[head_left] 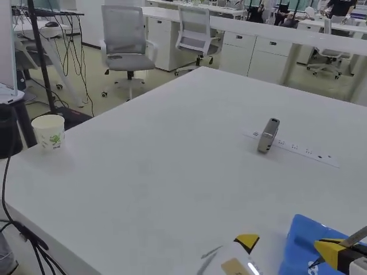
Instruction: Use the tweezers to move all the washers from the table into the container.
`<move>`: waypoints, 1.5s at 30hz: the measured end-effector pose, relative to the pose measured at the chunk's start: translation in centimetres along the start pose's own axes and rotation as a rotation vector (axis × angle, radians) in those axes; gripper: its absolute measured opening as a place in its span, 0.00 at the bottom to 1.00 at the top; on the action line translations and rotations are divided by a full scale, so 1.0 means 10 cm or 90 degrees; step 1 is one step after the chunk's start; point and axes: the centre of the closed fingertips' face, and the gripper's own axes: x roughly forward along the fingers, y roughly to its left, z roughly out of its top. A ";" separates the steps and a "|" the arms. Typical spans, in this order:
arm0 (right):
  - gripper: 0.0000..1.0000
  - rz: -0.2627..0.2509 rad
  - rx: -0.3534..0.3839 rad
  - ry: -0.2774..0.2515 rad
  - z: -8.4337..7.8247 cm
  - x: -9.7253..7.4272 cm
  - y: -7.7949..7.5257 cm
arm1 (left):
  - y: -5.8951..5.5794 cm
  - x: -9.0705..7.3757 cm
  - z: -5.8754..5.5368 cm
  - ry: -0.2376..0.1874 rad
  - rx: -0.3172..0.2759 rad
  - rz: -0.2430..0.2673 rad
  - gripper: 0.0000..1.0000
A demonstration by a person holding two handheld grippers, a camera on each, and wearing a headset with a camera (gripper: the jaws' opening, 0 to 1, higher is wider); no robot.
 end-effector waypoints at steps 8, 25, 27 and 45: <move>0.03 0.001 -0.009 0.038 -0.14 0.19 -0.15 | 0.01 0.00 -0.01 0.001 0.001 0.002 0.82; 0.04 0.012 -0.025 0.052 -0.18 0.25 -0.13 | 0.00 0.01 -0.02 0.007 0.001 -0.001 0.82; 0.04 0.010 -0.036 0.054 -0.17 0.24 -0.12 | -0.03 0.00 0.03 -0.012 -0.013 -0.010 0.84; 0.04 0.001 -0.038 -0.031 0.14 -0.11 0.03 | -0.08 0.00 0.03 -0.010 -0.018 -0.025 0.81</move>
